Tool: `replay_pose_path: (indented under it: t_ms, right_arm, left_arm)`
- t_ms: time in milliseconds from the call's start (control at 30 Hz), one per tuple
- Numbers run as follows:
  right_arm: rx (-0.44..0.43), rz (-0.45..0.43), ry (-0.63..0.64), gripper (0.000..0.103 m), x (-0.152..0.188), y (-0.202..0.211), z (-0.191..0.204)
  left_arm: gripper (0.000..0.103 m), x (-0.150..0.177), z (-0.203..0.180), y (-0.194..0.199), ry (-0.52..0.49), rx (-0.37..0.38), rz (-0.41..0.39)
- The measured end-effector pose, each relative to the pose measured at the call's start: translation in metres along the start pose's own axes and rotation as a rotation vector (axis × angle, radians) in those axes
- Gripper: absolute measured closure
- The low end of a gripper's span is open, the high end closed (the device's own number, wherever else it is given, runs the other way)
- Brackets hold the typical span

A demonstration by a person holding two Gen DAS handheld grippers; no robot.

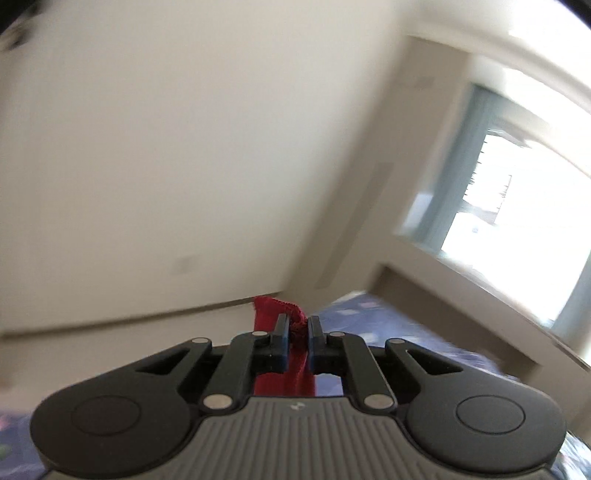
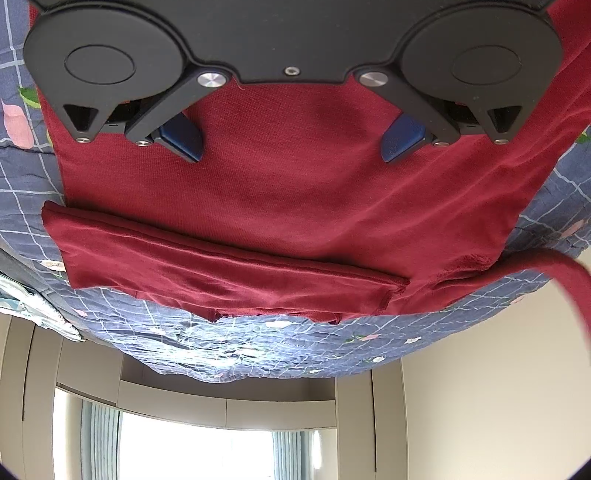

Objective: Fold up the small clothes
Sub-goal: 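Grasp the other sleeve with the left tool and lift it, then lay the sleeve over the sweater body and open the left tool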

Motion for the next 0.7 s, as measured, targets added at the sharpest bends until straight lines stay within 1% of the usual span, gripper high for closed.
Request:
replay_pose_path:
  t_ms: [67, 133, 233, 333, 400, 433, 500, 533, 600, 700]
  right_arm:
    - [-0.004, -0.019, -0.024, 0.000, -0.002, 0.007, -0.004]
    - [0.000, -0.032, -0.053, 0.000, -0.006, 0.015, -0.011]
    - [0.013, -0.048, -0.066, 0.000, -0.009, 0.028, -0.024]
    - [0.039, -0.061, -0.065, 0.000, -0.010, 0.046, -0.042]
    - [0.069, -0.064, -0.070, 0.000, -0.009, 0.060, -0.059]
    - [0.087, -0.064, -0.072, 0.000, -0.008, 0.067, -0.068]
    - [0.128, -0.066, -0.068, 0.001, -0.003, 0.082, -0.086]
    - [0.150, -0.066, -0.065, 0.000, -0.001, 0.090, -0.096]
    - [0.185, -0.068, -0.063, 0.000, 0.004, 0.102, -0.113]
    - [0.232, -0.075, -0.070, 0.000, 0.012, 0.117, -0.135]
  left_arm:
    - [0.094, -0.004, -0.051, 0.005, -0.059, 0.096, -0.019]
    - [0.094, 0.001, -0.099, 0.011, -0.100, 0.173, -0.018]
    - [0.094, 0.018, -0.165, 0.021, -0.124, 0.293, 0.015]
    - [0.094, 0.050, -0.224, 0.037, -0.195, 0.414, 0.033]
    - [0.094, 0.083, -0.257, 0.045, -0.261, 0.485, 0.062]
    - [0.094, 0.105, -0.272, 0.051, -0.300, 0.525, 0.087]
    - [0.094, 0.146, -0.288, 0.057, -0.358, 0.573, 0.135]
    - [0.094, 0.173, -0.295, 0.060, -0.393, 0.595, 0.170]
    - [0.094, 0.214, -0.299, 0.068, -0.453, 0.616, 0.217]
    - [0.094, 0.276, -0.296, 0.069, -0.550, 0.627, 0.288]
Point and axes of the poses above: each gripper's, at about its wrist camera, not at the fingertips, and y roughly against the way its jaws point, z to its left, x to its underside, the point moved 9 cm from there along -y, roughly the way its jaws point, and after that the axes turned 14 degrees about -x, right-handed, at the moved point
